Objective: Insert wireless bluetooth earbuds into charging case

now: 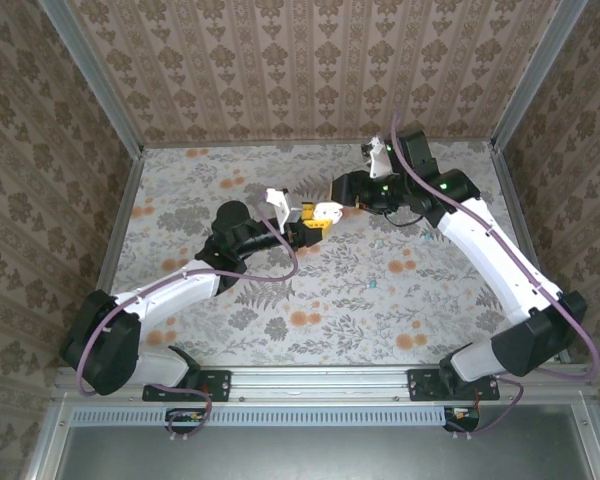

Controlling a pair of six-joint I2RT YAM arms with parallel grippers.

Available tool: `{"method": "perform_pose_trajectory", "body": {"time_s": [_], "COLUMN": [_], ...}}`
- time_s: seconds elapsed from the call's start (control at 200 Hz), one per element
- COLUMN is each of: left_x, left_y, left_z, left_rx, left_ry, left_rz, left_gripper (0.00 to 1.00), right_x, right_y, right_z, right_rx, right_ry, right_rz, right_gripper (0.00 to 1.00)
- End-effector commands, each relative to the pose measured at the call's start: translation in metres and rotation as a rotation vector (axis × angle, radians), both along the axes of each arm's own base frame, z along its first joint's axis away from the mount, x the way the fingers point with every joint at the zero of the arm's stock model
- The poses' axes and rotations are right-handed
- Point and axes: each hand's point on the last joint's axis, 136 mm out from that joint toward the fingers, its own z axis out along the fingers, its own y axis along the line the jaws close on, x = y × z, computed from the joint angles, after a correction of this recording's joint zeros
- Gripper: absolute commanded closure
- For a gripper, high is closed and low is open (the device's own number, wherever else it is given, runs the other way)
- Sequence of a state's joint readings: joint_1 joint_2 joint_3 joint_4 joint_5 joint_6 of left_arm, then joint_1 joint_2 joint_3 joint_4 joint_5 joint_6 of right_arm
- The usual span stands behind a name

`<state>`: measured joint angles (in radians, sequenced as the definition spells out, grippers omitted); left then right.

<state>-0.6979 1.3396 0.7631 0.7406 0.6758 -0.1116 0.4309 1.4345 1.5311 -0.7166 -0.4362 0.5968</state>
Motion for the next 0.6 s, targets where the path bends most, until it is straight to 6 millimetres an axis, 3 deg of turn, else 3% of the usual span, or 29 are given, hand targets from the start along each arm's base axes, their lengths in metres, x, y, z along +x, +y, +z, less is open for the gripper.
{"method": "perform_pose_trajectory", "body": {"time_s": [0.0, 0.165, 0.33, 0.47, 0.595], "left_x": [0.007, 0.007, 0.023, 0.044, 0.068], "left_y": [0.006, 0.005, 0.008, 0.011, 0.014], "left_z": [0.026, 0.025, 0.013, -0.016, -0.056], "left_rx": [-0.051, -0.049, 0.000, 0.074, 0.149], "left_ry": [-0.063, -0.054, 0.008, 0.160, 0.401], "left_rz": [0.040, 0.039, 0.115, 0.185, 0.233], "left_gripper": [0.73, 0.73, 0.72, 0.72, 0.72], "right_x": [-0.014, -0.018, -0.011, -0.010, -0.014], "right_y": [-0.002, -0.009, -0.037, -0.067, -0.086], "right_z": [-0.002, 0.004, 0.004, 0.002, -0.009], "right_rx": [0.007, 0.013, -0.047, -0.052, -0.029], "right_ry": [0.016, -0.013, -0.066, -0.104, -0.097], "right_rz": [0.028, 0.002, -0.140, -0.268, -0.348], "right_gripper": [0.45, 0.45, 0.43, 0.41, 0.41]}}
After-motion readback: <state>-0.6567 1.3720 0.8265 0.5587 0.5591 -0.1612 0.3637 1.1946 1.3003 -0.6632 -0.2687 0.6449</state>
